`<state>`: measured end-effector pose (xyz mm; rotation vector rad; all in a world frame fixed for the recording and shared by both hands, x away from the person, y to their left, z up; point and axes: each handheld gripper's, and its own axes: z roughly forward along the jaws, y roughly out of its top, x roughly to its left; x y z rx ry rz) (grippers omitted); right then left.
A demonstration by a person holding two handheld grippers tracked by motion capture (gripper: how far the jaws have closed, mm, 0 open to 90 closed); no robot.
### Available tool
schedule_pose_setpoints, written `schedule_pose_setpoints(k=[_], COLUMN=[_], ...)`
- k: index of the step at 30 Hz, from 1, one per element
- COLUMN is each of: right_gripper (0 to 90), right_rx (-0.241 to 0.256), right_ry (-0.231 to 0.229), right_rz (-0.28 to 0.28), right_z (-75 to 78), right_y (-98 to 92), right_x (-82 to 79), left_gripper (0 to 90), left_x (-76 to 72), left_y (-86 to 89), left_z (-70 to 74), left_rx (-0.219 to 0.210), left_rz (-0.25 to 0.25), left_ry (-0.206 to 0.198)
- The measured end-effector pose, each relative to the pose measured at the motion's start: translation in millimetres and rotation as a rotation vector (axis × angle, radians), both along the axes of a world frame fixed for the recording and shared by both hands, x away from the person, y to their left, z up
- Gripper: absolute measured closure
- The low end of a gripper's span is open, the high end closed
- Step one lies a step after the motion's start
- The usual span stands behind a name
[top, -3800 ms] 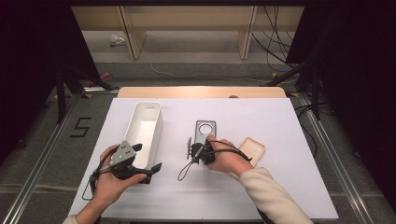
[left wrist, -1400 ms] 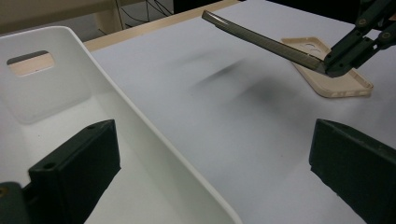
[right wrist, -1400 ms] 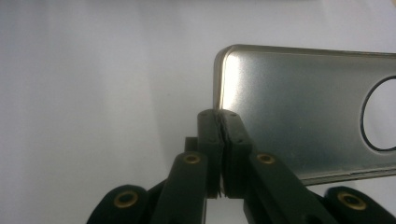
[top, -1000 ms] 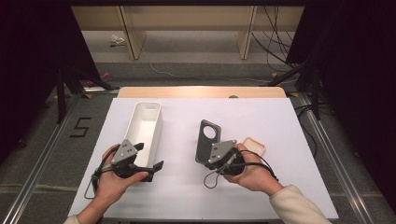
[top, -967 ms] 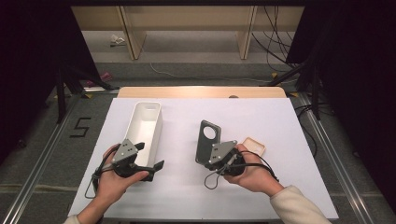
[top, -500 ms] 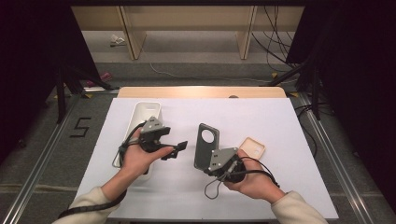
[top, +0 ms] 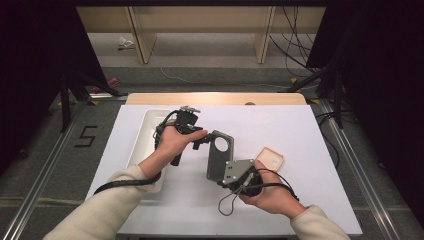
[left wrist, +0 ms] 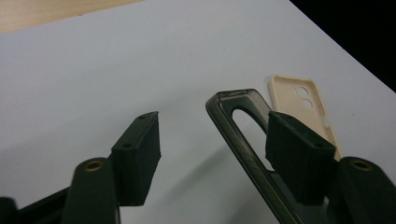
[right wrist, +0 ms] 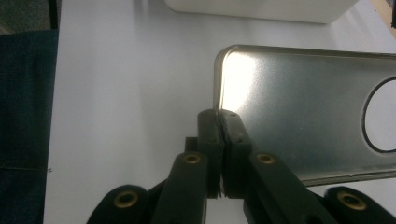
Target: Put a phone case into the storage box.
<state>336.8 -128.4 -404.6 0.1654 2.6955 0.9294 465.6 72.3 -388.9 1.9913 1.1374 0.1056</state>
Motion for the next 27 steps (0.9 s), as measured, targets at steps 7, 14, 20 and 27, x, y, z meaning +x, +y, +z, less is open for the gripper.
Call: schedule_pose_setpoints(k=[7, 14, 20, 27], right_gripper=[88.7, 88.7, 88.7, 88.6], right_rx=[-0.01, -0.013, -0.024, -0.051], right_ry=[-0.022, -0.024, -0.035, -0.036], right_rz=[0.004, 0.01, 0.009, 0.013], right_z=[0.6, 1.0, -1.5, -8.0], right_y=[2.4, 3.2, 4.0, 5.5], right_x=[-1.6, -2.5, -2.6, -0.9], left_gripper=[47.3, 63.1, 71.6, 79.2], left_x=[5.2, 6.0, 5.8, -3.9], left_y=[-4.8, -5.4, -3.6, -6.7], left_z=[-3.6, -6.2, -3.5, 8.6], left_rx=[-0.024, -0.068, -0.145, -0.214], left_rz=[-0.009, 0.0, 0.032, 0.022], left_ry=[0.087, 0.131, 0.158, 0.126])
